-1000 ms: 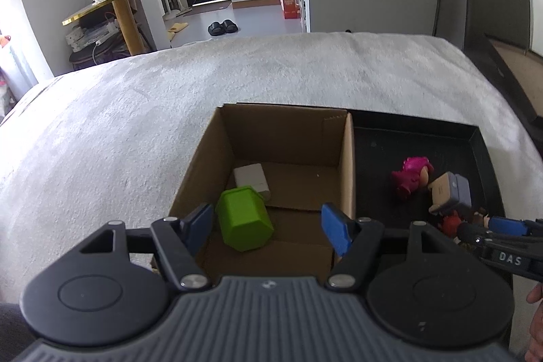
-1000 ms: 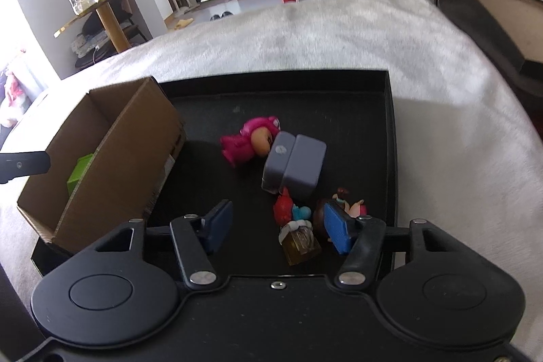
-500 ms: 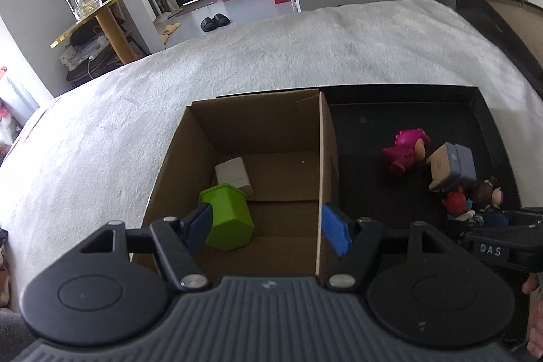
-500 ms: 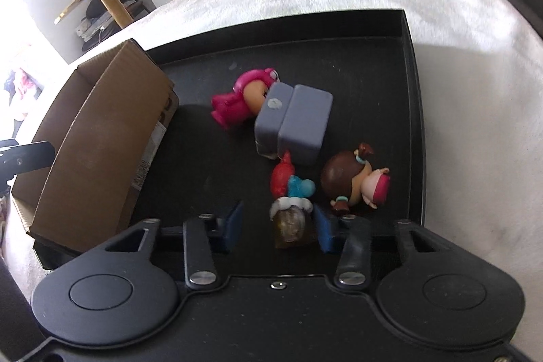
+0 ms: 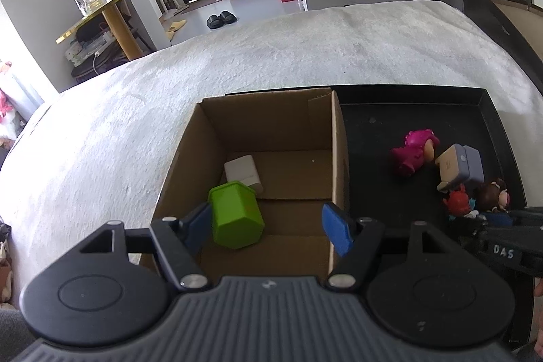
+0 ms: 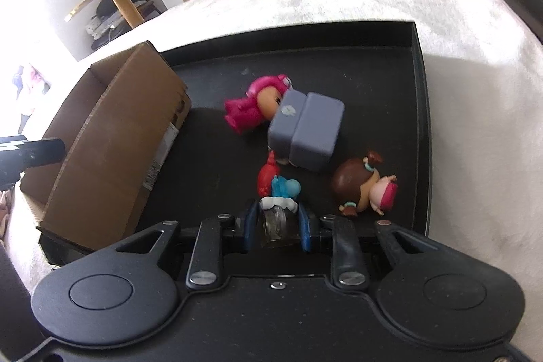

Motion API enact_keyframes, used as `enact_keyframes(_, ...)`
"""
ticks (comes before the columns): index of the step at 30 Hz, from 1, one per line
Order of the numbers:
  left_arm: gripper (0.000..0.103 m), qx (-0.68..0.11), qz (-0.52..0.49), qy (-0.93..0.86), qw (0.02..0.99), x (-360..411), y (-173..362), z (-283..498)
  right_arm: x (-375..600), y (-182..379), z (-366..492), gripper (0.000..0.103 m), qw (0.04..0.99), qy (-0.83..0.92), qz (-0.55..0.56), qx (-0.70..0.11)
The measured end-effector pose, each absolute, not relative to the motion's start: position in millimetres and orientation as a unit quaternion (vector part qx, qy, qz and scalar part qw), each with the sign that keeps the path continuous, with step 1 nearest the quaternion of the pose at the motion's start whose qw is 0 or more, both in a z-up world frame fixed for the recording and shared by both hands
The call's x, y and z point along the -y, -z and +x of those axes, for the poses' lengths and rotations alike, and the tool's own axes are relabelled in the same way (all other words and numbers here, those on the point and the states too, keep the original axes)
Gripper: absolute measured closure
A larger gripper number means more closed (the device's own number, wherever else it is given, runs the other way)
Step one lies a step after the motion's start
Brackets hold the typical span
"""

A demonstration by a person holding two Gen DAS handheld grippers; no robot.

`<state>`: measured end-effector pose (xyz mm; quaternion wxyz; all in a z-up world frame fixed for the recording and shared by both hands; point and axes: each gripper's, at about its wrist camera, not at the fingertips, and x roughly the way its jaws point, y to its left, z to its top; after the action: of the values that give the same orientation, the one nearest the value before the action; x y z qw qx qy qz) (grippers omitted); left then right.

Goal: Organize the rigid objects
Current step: 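Carry the perfume bottle with the right tool toward the box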

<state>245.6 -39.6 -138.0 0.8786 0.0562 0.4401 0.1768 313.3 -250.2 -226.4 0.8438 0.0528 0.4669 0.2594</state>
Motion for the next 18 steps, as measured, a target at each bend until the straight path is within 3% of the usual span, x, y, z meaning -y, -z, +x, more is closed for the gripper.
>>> enact_keyframes(18, 0.033, -0.416, -0.041, -0.146, 0.897, -16.7, 123.9, 227.7, 238.0, 165.0, 300.5, 0.078, 0.878, -0.199, 0.05, -0.432)
